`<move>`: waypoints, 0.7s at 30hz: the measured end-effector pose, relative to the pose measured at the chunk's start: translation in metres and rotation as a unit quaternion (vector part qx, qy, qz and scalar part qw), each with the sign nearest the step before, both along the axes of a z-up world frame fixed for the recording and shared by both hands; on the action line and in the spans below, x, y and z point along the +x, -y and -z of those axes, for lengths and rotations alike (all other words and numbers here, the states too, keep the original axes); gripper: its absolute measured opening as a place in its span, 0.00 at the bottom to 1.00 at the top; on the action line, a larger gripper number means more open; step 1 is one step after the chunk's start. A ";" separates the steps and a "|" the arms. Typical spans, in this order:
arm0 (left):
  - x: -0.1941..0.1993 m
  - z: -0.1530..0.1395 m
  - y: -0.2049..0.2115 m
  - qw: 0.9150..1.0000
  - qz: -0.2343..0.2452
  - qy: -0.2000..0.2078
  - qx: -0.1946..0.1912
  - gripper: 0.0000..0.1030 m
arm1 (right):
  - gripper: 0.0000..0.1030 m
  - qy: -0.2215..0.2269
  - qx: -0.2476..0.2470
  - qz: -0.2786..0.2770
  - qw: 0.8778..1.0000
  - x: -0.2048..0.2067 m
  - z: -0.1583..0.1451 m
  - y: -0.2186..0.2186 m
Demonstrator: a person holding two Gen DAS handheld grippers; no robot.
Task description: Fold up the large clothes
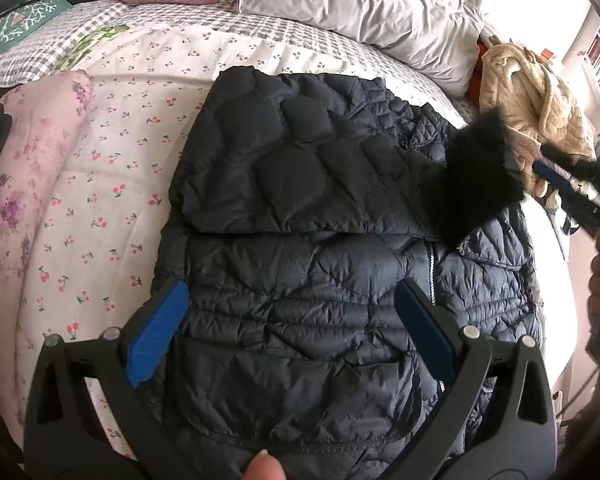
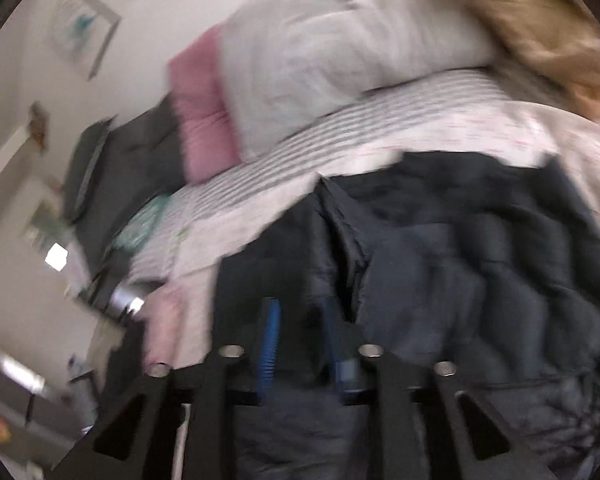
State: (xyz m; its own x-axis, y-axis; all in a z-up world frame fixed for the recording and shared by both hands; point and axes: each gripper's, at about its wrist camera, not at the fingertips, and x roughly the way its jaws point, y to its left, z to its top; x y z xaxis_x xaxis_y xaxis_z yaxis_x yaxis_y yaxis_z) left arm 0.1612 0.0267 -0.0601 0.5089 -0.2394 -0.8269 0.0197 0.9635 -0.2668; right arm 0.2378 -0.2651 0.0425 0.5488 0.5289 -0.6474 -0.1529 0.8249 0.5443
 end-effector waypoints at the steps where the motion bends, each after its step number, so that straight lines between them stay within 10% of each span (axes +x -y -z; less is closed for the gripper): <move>1: 0.000 0.000 0.000 1.000 0.000 0.000 0.000 0.99 | 0.48 0.006 -0.006 -0.009 1.000 -0.001 -0.006 -0.009; 3: 0.000 0.000 -0.001 1.000 0.000 -0.001 0.000 0.99 | 0.68 0.024 -0.020 -0.002 0.999 -0.002 -0.011 -0.018; 21: 0.002 0.003 -0.024 0.999 -0.027 -0.018 -0.009 0.99 | 0.68 -0.068 -0.221 0.034 0.972 0.043 0.144 -0.088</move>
